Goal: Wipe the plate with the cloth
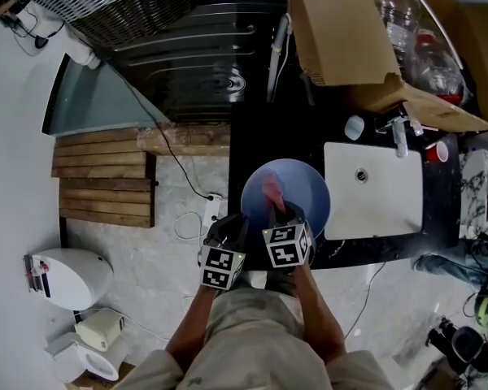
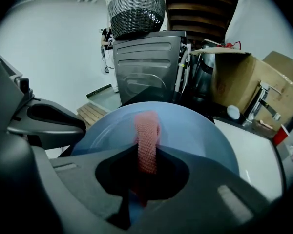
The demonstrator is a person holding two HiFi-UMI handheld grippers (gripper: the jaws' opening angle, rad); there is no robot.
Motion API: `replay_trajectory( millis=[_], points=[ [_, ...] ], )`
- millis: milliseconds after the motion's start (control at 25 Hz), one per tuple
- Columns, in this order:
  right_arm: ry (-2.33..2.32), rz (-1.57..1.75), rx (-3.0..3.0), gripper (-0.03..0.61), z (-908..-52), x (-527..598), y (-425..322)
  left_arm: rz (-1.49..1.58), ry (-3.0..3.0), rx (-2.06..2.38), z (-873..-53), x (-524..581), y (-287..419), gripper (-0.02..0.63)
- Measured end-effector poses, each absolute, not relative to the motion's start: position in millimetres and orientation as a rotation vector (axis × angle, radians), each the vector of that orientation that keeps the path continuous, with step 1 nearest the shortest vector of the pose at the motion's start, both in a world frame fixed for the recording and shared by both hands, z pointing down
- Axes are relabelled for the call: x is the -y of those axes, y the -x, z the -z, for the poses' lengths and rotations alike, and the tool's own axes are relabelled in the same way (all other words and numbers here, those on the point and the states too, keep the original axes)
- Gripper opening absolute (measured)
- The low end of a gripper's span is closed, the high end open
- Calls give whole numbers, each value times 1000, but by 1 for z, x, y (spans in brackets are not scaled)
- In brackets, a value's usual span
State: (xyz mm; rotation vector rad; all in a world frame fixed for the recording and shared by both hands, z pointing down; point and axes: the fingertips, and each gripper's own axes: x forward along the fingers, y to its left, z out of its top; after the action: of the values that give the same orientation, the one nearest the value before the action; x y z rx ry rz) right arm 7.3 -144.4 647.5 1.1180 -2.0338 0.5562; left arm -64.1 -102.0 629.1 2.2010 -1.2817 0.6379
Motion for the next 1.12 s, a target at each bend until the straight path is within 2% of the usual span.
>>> replay_trajectory(
  millis=[1120],
  points=[
    [-1248, -440, 1735, 25, -641, 146, -103, -641, -2219, 1273, -629, 104, 62, 35]
  ],
)
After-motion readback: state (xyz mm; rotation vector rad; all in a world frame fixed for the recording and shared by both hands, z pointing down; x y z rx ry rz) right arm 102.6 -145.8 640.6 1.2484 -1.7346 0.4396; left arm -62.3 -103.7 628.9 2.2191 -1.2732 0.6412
